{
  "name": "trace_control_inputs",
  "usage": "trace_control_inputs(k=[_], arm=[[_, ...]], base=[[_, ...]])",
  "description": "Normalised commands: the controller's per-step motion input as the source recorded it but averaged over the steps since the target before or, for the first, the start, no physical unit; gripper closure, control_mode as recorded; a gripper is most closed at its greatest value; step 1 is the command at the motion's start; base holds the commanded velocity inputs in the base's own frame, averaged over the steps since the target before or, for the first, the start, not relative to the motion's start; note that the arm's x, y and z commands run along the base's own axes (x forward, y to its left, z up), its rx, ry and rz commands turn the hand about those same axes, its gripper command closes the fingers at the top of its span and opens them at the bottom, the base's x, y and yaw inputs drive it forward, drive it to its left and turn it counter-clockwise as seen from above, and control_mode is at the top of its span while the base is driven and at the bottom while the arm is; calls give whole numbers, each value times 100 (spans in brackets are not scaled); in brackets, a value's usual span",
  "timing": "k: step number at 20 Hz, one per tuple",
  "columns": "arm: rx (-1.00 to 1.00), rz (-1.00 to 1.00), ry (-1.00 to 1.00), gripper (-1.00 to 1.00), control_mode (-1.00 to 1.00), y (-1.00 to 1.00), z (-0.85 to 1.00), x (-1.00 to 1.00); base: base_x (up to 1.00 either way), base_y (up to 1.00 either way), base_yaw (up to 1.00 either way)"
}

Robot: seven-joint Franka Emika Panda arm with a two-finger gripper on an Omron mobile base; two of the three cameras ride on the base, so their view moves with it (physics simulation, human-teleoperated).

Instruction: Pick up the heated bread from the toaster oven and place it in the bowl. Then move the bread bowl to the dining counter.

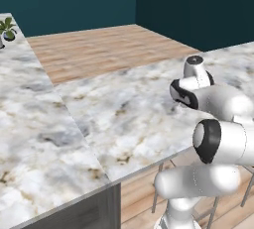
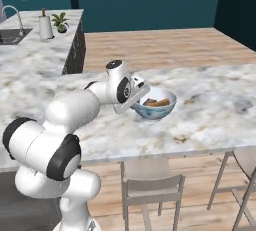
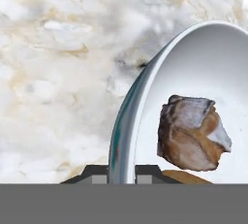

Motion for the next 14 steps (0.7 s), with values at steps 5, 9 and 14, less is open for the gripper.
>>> trace_control_inputs(k=[5, 9, 14], arm=[[1, -1, -1, 100, -100, -1, -85, 100], [4, -1, -3, 100, -100, 0, -78, 88], [0, 0, -3, -100, -100, 0, -19, 37]], base=[[0, 0, 0], [0, 0, 0], [0, 0, 0]])
